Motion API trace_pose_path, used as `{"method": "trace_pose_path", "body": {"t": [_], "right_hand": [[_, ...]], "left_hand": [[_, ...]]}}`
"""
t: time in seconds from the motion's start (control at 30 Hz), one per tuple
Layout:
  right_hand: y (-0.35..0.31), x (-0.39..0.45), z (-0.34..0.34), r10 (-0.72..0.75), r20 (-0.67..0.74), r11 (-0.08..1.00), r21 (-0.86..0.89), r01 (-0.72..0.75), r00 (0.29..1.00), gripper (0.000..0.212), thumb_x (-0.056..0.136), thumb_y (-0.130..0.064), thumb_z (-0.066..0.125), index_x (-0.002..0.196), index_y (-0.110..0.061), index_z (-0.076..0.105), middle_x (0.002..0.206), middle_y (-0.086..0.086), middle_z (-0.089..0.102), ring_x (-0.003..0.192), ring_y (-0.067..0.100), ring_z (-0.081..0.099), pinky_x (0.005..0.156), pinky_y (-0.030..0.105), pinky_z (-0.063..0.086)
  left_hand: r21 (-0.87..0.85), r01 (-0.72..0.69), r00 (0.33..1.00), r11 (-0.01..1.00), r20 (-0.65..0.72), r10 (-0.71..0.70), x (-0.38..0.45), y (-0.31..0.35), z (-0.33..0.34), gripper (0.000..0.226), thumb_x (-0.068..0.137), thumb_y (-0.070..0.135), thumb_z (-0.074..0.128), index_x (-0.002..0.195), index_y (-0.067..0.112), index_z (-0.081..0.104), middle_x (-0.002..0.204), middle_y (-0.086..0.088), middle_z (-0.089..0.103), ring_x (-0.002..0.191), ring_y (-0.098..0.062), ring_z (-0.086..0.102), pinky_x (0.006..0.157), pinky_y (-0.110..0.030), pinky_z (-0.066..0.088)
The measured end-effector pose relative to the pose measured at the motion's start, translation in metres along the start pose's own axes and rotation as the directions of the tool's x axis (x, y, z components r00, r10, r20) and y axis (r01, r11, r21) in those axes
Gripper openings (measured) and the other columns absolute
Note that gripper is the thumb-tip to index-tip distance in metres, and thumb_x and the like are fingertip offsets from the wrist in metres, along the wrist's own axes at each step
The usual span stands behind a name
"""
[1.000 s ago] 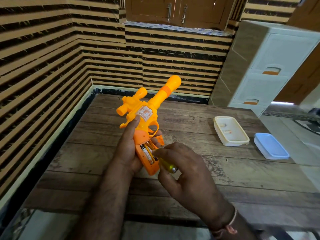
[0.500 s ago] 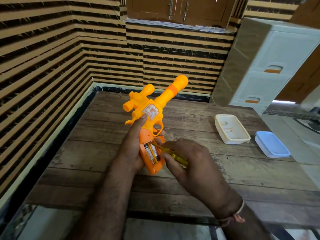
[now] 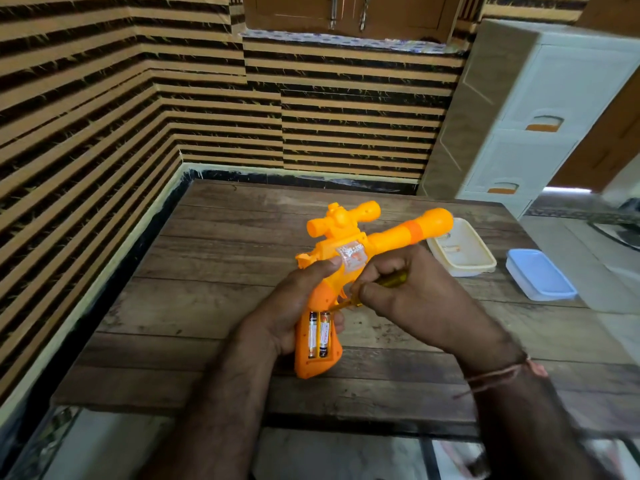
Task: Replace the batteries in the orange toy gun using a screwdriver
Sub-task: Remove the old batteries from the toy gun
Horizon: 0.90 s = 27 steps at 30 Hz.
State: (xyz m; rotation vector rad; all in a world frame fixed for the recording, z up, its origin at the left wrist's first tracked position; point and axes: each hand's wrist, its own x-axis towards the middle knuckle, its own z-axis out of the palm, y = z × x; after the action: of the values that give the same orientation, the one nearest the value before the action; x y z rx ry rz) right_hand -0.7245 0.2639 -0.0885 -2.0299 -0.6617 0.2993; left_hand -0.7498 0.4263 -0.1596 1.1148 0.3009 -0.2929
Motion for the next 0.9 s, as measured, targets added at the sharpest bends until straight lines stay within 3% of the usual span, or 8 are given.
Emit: {"method": "trace_pose_path", "body": {"t": [0.07,0.3,0.73,0.9], "right_hand": [[0.001,-0.0001,-0.003,0.031,-0.007,0.999,-0.029,-0.031,1.0,0.019,0.081,-0.01,0.072,0.062,-0.012,0.07,0.053,-0.003,0.064,0.049,0.005,0.052,0.052,0.025,0.044],[0.0007,-0.0021,-0.0072,0.03,-0.031,0.998,-0.053,-0.032,0.999,0.019,0.081,-0.012,0.073,0.062,-0.013,0.071,0.058,0.003,0.068,0.049,0.007,0.054,0.052,0.028,0.045],[-0.0044,-0.0064,-0.0105,0.025,-0.047,0.998,-0.052,-0.027,0.999,0.02,0.083,-0.014,0.072,0.063,-0.013,0.07,0.06,-0.001,0.067,0.053,0.006,0.057,0.057,0.033,0.05],[-0.0026,-0.0073,-0.0087,-0.012,-0.096,1.0,-0.019,0.011,0.995,0.014,0.081,-0.014,0.072,0.067,-0.013,0.072,0.062,-0.005,0.068,0.054,0.001,0.058,0.055,0.018,0.044]], "left_hand": [[0.021,0.022,1.0,1.0,0.013,-0.022,-0.0021,-0.0002,0.0054,0.039,0.081,0.045,0.063,0.099,0.011,0.066,0.061,-0.008,0.065,0.047,-0.018,0.056,0.054,-0.028,0.048],[-0.058,0.062,0.997,0.996,0.05,-0.059,-0.0011,-0.0007,0.0094,0.04,0.093,0.047,0.051,0.102,0.011,0.066,0.06,-0.009,0.065,0.047,-0.017,0.055,0.056,-0.029,0.047],[-0.146,0.048,0.997,0.988,0.073,-0.038,-0.0048,0.0006,0.0122,0.04,0.094,0.046,0.05,0.096,0.01,0.068,0.064,-0.007,0.066,0.046,-0.016,0.057,0.054,-0.027,0.049],[-0.168,0.022,0.998,0.985,0.058,-0.013,-0.0039,0.0035,0.0094,0.043,0.087,0.049,0.054,0.09,0.008,0.065,0.059,-0.007,0.062,0.044,-0.017,0.054,0.051,-0.027,0.048]]}}
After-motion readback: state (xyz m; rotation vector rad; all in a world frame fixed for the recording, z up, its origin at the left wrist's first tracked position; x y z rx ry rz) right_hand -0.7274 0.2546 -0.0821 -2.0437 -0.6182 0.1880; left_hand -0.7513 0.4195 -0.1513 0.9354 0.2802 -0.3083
